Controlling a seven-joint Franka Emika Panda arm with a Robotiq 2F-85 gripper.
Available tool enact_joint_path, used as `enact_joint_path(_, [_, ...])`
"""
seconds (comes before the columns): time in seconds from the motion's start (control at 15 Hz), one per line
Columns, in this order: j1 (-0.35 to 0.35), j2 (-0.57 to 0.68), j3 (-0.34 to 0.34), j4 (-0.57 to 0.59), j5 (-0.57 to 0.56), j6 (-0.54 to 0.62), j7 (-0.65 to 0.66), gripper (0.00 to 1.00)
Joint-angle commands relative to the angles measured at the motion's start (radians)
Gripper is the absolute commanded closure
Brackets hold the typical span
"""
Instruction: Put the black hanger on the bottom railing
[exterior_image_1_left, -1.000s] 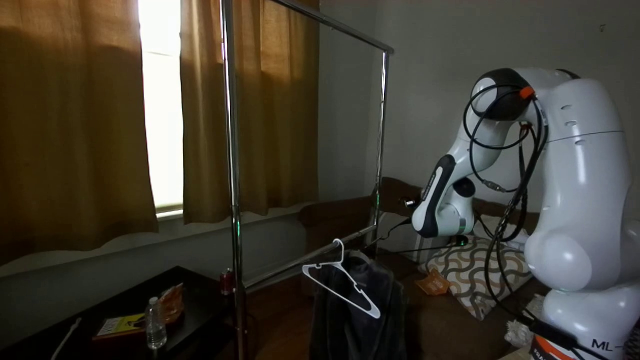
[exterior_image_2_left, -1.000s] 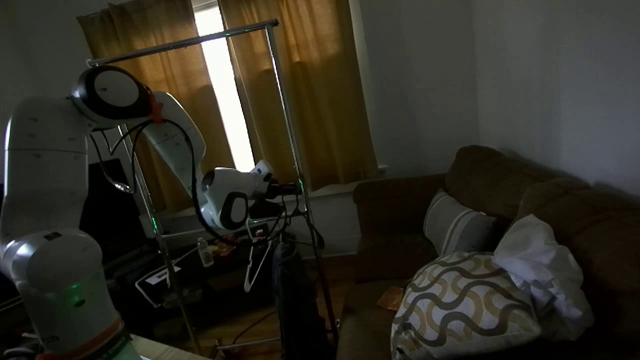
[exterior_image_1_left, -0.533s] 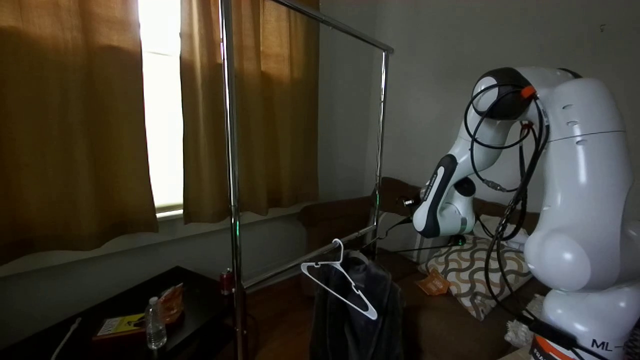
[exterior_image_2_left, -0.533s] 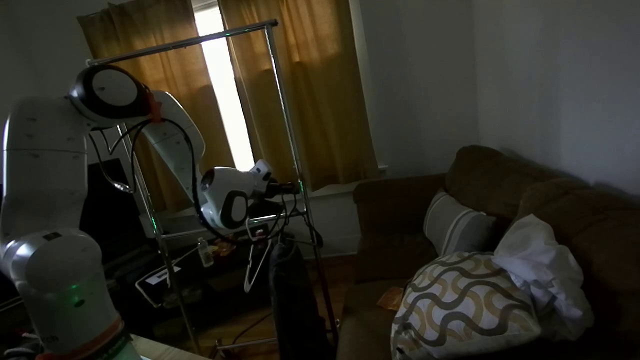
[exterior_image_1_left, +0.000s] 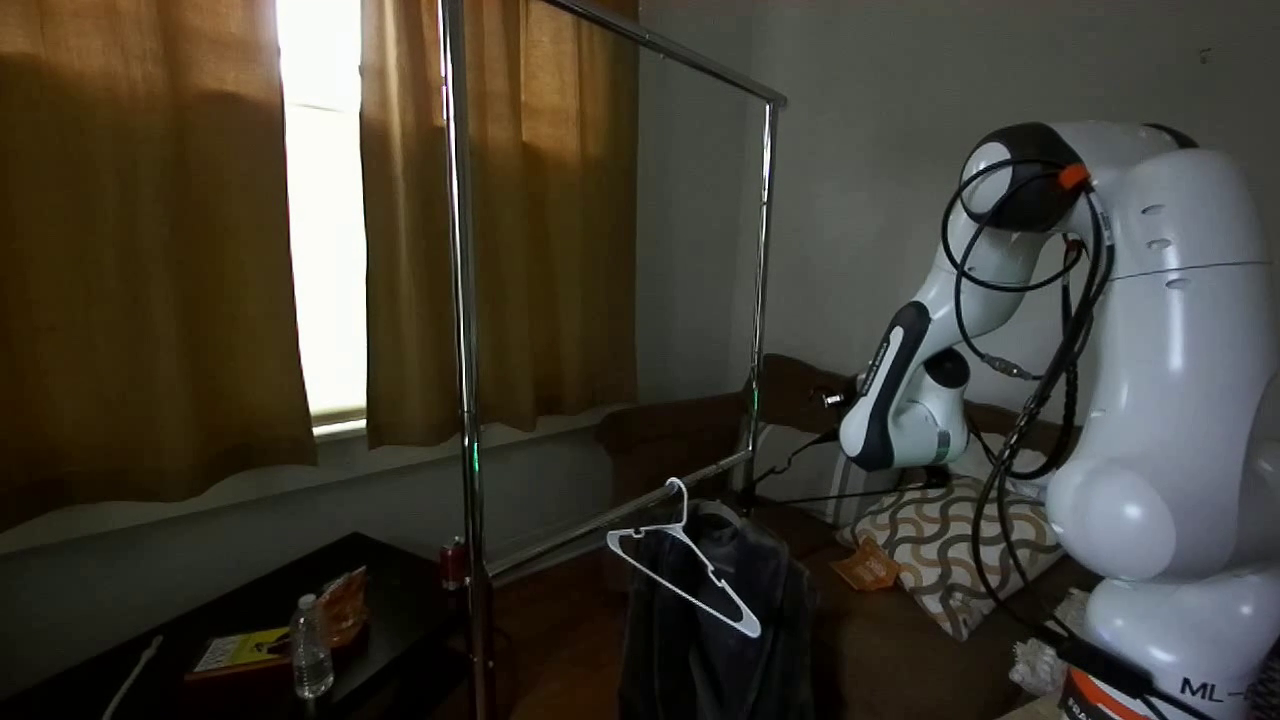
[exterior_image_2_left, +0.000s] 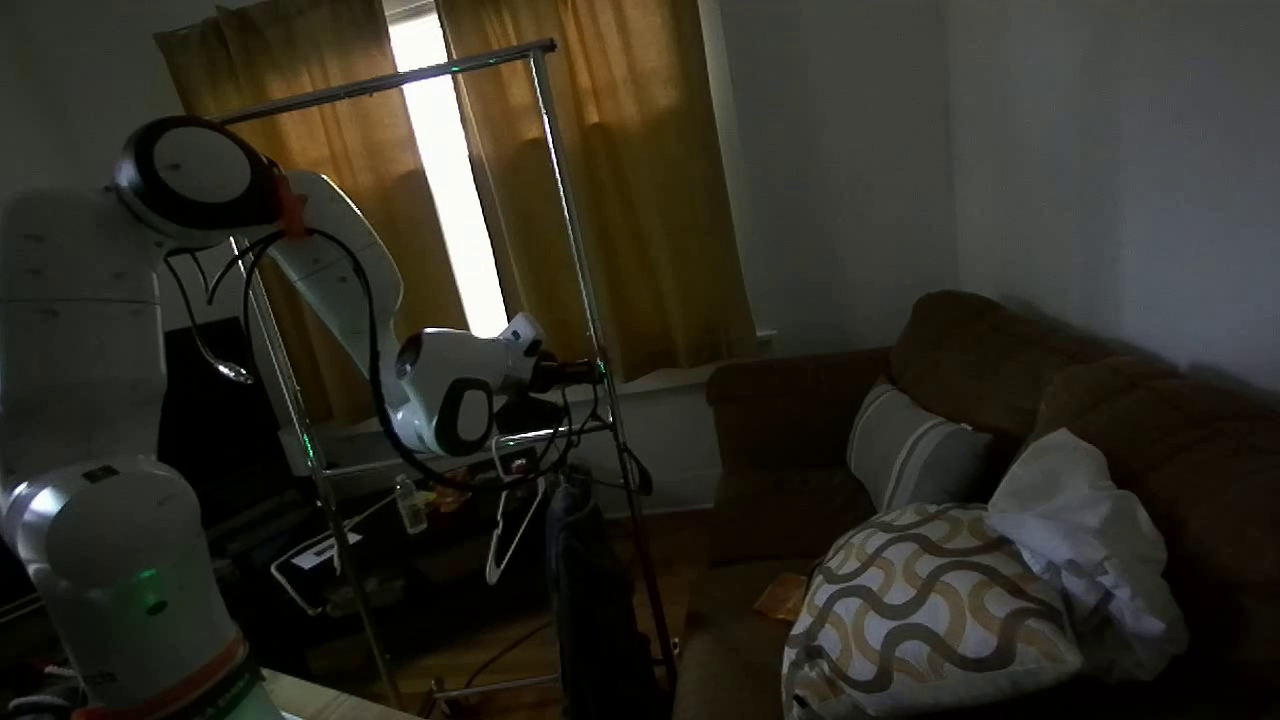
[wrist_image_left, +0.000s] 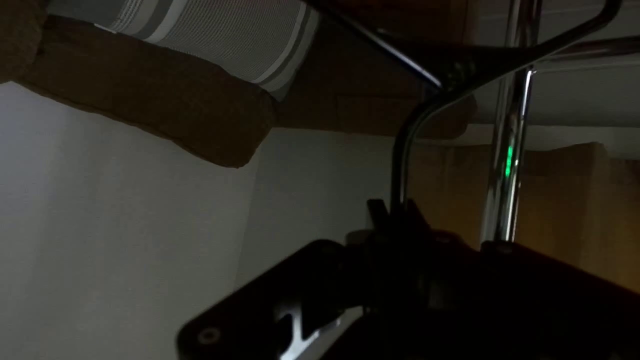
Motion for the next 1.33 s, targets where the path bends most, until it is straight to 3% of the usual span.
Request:
enact_joint_path(0.0, [-0.004, -0.044, 0.002, -0.052, -0.019, -0.047, -0.002, 0.98])
enact_joint_path(0.8, [0.035, 0.026, 0.051, 0.006, -0.024, -0.110, -0.003, 0.98])
enact_joint_path(1.0, [0.067, 0.068, 0.066, 0.051, 0.047, -0.123, 0.002, 0.98])
enact_joint_path(1.2, [0.147, 0.161, 0.038, 0.135, 0.287, -0.064, -0.066, 0.98])
enact_joint_path(1.27, [0.101, 0.082, 0.052, 0.070, 0.163, -0.103, -0.027, 0.91])
